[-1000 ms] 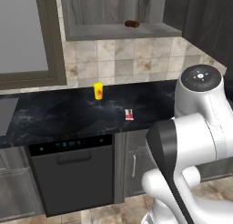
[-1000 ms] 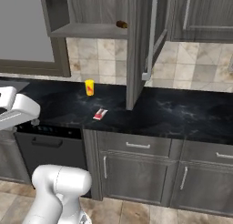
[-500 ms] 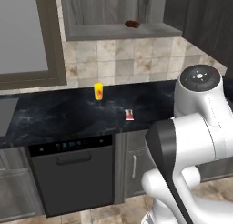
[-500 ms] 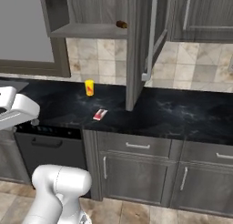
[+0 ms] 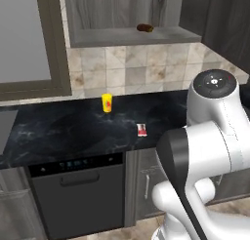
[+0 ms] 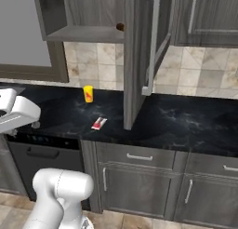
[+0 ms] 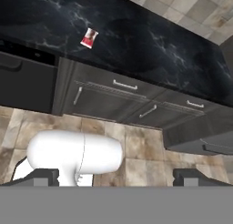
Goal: Pick the canned food and bar from the counter and place them in the cabinets closest to them.
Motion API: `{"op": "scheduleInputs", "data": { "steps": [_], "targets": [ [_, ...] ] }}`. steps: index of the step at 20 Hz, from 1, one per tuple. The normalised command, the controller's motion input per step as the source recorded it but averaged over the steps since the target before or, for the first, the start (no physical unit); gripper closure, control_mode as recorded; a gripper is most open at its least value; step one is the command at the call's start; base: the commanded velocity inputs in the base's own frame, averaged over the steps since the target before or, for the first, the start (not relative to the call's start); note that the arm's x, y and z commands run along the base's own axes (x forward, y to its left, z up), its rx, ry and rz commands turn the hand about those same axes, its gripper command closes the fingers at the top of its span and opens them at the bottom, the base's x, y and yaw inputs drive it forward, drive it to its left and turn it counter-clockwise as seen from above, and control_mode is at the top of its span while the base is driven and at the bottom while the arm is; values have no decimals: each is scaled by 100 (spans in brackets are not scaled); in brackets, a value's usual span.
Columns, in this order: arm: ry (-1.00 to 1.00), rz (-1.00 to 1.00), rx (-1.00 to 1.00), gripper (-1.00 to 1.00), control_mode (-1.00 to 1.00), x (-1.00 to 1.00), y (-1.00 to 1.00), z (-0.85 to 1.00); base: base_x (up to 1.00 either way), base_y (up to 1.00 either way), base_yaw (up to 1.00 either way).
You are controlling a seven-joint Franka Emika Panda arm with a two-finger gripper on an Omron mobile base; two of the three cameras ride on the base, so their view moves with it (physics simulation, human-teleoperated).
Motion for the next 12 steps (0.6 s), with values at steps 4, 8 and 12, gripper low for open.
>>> {"op": "scheduleInputs", "data": {
  "steps": [4,8,12],
  "targets": [
    [0,0,0,-100,100,0,0,0,41,-7,0],
    [0,0,0,-100,100,0,0,0,41,-7,0],
    [0,0,0,-100,100,0,0,0,44,-8,0]
  ]
}}
